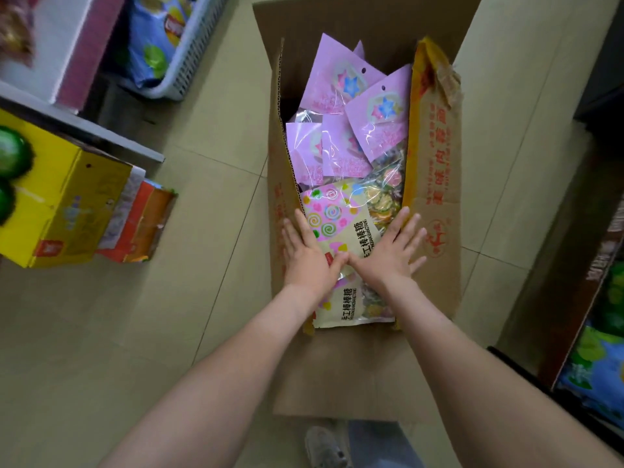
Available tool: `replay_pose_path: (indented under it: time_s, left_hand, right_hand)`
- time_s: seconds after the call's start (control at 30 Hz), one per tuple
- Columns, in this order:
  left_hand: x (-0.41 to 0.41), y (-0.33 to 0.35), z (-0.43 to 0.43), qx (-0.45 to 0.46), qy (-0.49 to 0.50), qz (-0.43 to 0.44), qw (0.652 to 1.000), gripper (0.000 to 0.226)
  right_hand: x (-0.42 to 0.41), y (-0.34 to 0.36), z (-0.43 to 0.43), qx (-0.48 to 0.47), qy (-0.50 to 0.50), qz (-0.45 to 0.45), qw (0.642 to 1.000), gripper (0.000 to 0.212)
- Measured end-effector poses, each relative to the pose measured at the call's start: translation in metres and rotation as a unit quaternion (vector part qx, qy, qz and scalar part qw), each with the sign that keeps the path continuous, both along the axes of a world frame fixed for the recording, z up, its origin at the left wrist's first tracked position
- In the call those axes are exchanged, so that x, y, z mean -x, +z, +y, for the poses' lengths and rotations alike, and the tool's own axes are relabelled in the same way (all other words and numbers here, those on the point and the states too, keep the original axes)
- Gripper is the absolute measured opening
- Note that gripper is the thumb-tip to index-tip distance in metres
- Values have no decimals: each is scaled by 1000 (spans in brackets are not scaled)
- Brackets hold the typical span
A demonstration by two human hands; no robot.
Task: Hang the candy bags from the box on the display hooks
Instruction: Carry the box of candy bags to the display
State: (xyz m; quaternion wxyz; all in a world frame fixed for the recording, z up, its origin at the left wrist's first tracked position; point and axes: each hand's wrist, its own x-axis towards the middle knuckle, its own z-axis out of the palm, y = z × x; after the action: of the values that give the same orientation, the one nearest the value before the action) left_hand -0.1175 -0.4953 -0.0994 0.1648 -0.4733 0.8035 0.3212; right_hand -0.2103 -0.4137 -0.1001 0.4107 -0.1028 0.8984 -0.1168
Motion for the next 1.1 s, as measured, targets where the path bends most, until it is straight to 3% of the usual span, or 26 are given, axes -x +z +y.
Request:
replay_pose_path:
  time_s: [0.43, 0.7, 1.1]
  left_hand:
    - [152, -3, -127, -14, -84, 15, 996, 122]
    - [254, 15, -200, 4, -173, -105, 979, 121]
    - [406, 6, -277, -7, -184, -33, 982, 122]
  right_hand:
    - [144, 0, -107, 28, -59, -14, 998, 138]
    - [230, 9, -173, 21, -123, -25, 992, 140]
    - [375, -1, -245, 68, -157, -46, 984, 137]
